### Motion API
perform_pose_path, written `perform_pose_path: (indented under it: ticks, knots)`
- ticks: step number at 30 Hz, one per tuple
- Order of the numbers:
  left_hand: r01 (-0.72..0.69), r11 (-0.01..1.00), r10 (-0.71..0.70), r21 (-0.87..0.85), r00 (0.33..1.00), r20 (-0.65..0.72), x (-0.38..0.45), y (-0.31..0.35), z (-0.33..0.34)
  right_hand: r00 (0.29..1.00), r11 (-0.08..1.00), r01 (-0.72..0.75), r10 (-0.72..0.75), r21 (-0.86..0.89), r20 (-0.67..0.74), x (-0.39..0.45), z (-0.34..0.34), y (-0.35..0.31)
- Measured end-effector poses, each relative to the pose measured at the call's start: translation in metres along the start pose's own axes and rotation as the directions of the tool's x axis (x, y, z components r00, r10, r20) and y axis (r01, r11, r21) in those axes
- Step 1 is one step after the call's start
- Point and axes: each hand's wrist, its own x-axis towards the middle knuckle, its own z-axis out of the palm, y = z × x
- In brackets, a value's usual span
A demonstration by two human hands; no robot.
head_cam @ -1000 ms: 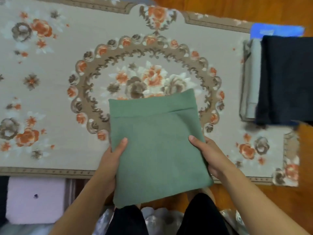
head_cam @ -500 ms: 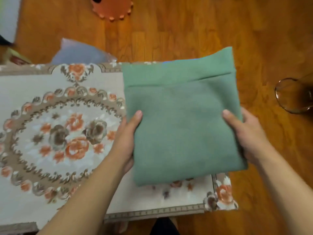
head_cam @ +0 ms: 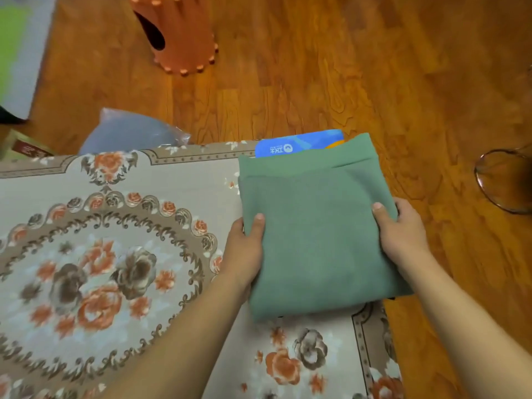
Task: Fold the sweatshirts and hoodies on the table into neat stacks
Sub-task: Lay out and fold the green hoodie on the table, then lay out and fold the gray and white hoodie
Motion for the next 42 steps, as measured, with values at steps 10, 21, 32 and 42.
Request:
perform_pose_path:
  ticks: [10, 21, 32, 42]
  knots:
    - [-0.167, 0.538, 0.43, 0.826, 0.898, -0.098, -0.004, 0.011, 0.019, 0.989, 0.882, 0.15, -0.141, -0.447, 0.052, 0.026, -0.008, -0.018]
    - [-0.256, 0.175, 0.374, 0.951, 0.911, 0.176, 0.06, -0.03, 0.068, 0.86, 0.501, 0.449, -0.468, -0.74, 0.205, 0.053, 0.078, 0.009]
    - [-0.031, 0.44, 0.159, 0.898, 0.986, -0.044, -0.099, -0.043, -0.177, 0.586, 0.346, 0.808, -0.562, -0.477, 0.584, -0.162, 0.152, -0.116]
    - [0.555, 0.772, -0.179, 0.308, 0.656, -0.734, -0.42, -0.191, -0.571, -0.095, 0.034, 0.994, -0.212, 0.105, 0.973, -0.577, 0.334, -0.239]
